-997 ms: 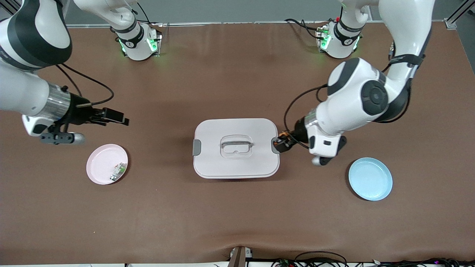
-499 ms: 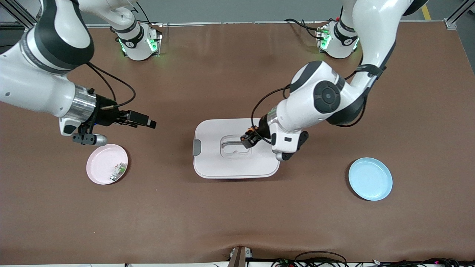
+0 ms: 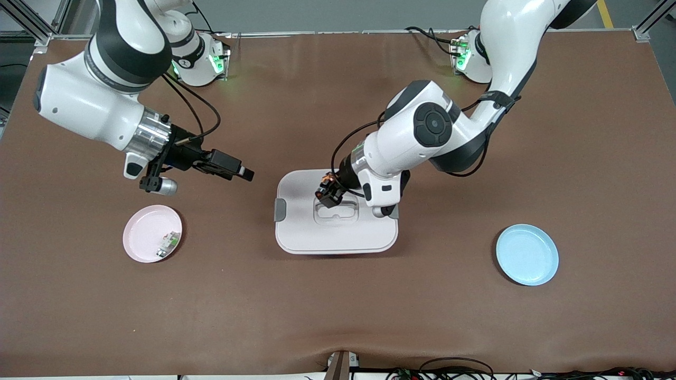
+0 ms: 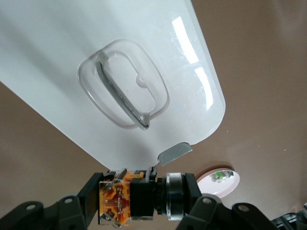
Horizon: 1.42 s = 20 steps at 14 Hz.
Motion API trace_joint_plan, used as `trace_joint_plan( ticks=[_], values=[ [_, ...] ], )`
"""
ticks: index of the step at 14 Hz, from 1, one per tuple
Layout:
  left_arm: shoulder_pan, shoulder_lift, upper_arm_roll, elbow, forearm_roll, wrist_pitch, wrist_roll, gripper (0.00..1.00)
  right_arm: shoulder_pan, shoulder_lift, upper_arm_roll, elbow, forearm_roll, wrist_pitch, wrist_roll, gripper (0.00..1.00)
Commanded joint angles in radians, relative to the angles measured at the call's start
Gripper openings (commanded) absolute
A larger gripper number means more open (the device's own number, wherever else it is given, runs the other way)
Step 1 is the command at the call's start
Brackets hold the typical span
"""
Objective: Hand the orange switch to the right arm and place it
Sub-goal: 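Lift the switch with the left gripper while the right gripper approaches, then grasp the switch's black cap with the right gripper above the box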
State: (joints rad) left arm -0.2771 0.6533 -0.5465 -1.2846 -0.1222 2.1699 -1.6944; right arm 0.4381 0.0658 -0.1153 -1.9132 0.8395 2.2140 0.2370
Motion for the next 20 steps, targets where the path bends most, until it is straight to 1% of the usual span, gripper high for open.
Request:
trace_joint_plan(
  ticks=[1, 3, 4, 11, 15, 17, 18, 20],
  values=[
    [-0.019, 0.023, 0.003, 0.033, -0.023, 0.010, -0.098, 0.04, 0.056, -0.030, -0.010, -0.058, 0.078, 0.096, 0.012, 1.00],
    [-0.031, 0.026, 0.003, 0.033, -0.030, 0.008, -0.125, 0.04, 0.112, -0.024, -0.010, -0.073, 0.098, 0.185, 0.012, 1.00],
    [-0.034, 0.028, 0.003, 0.033, -0.031, 0.008, -0.125, 0.04, 0.129, -0.021, -0.010, -0.072, 0.098, 0.199, 0.010, 1.00],
    [-0.047, 0.023, 0.000, 0.033, -0.051, 0.002, -0.195, 0.04, 0.166, 0.026, -0.012, -0.075, 0.096, 0.168, 0.007, 1.00],
    [-0.047, 0.023, 0.000, 0.033, -0.060, 0.002, -0.243, 0.04, 0.195, 0.040, -0.010, -0.084, 0.101, 0.187, 0.013, 1.00],
    [-0.047, 0.023, 0.000, 0.033, -0.060, 0.001, -0.255, 0.04, 0.203, 0.052, -0.010, -0.084, 0.134, 0.216, 0.013, 1.00],
    [-0.047, 0.022, 0.000, 0.033, -0.060, 0.001, -0.261, 0.04, 0.227, 0.061, -0.010, -0.084, 0.154, 0.236, 0.012, 1.00],
    [-0.047, 0.020, -0.001, 0.033, -0.060, 0.001, -0.263, 0.04, 0.243, 0.069, -0.010, -0.081, 0.167, 0.257, 0.013, 1.00]
  ],
)
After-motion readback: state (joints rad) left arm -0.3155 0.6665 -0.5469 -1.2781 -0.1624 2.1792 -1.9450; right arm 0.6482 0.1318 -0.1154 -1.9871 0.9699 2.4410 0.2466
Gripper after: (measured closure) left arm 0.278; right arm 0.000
